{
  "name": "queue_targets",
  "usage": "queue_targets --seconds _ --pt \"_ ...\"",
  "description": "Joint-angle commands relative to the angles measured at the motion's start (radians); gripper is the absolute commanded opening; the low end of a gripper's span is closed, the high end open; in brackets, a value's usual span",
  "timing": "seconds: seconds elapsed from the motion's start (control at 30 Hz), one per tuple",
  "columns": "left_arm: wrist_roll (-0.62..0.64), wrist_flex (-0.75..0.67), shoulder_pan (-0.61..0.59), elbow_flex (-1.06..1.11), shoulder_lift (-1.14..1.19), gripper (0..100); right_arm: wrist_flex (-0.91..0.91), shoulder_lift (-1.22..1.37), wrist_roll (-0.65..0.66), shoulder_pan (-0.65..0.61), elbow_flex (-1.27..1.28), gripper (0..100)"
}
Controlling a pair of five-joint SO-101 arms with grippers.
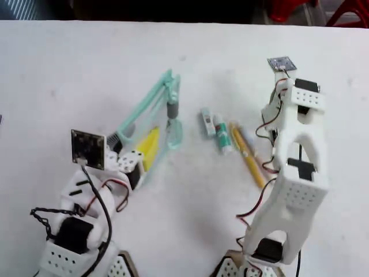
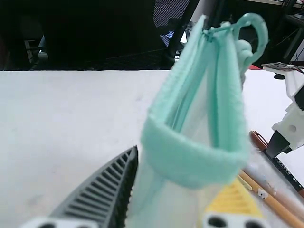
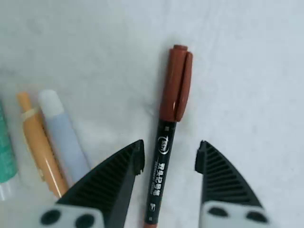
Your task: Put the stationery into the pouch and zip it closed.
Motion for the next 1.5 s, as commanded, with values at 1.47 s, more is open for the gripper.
queue_targets --seconds 1.47 --pt "-0.008 -0.029 0.008 -0.005 -0.007 20 0.458 -0.381 -0.106 -0.068 -0.44 1.7"
